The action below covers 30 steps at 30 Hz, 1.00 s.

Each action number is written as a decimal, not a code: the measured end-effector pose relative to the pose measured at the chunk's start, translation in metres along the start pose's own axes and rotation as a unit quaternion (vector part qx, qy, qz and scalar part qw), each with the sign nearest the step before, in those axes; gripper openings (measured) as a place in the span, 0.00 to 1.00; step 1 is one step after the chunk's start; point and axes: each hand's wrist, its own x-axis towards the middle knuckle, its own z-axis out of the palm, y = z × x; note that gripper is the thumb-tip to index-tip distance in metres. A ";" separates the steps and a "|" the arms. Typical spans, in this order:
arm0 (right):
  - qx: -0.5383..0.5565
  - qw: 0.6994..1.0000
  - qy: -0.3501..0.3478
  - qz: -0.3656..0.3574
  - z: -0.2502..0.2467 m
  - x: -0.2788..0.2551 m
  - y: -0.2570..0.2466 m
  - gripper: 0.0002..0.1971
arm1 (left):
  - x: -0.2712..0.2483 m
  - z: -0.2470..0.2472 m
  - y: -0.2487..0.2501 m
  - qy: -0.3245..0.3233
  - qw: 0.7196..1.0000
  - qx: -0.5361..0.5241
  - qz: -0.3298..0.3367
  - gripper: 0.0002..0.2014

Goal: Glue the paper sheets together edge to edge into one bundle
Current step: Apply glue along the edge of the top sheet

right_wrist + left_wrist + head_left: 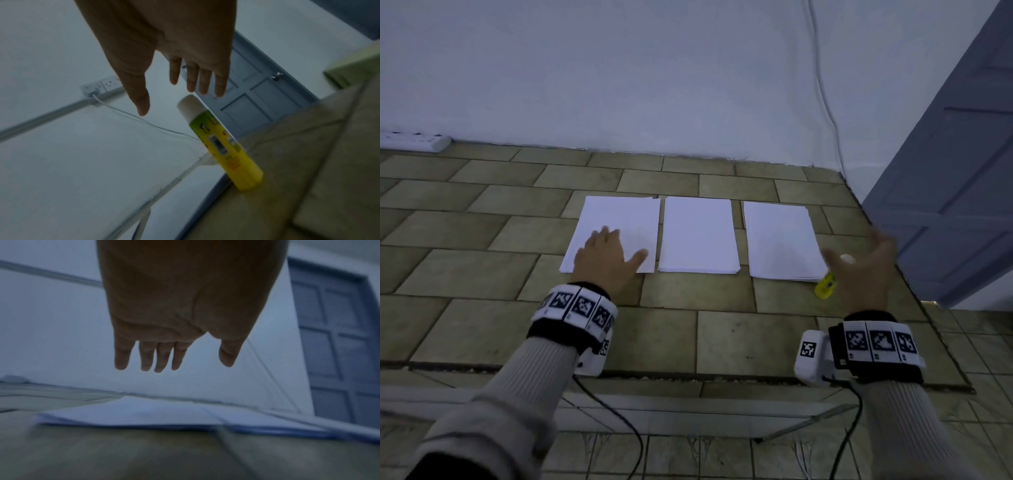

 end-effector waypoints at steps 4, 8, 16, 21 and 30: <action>0.014 0.992 -0.049 0.117 0.005 -0.005 0.011 0.40 | 0.021 0.020 -0.009 -0.072 0.991 0.084 -0.073 0.45; 0.028 0.990 -0.042 0.132 0.010 -0.011 0.018 0.30 | 0.025 0.024 -0.004 -0.087 0.986 0.111 -0.084 0.43; -0.007 0.987 -0.065 0.145 0.014 -0.008 0.028 0.18 | 0.026 0.019 -0.009 -0.048 0.995 0.064 -0.055 0.33; -0.014 0.986 -0.073 0.149 0.014 -0.008 0.030 0.18 | 0.020 0.005 -0.009 0.021 0.998 -0.043 -0.040 0.34; -0.052 0.983 -0.104 0.144 0.013 -0.005 0.039 0.21 | -0.032 -0.012 0.027 -0.166 0.961 -0.086 0.204 0.36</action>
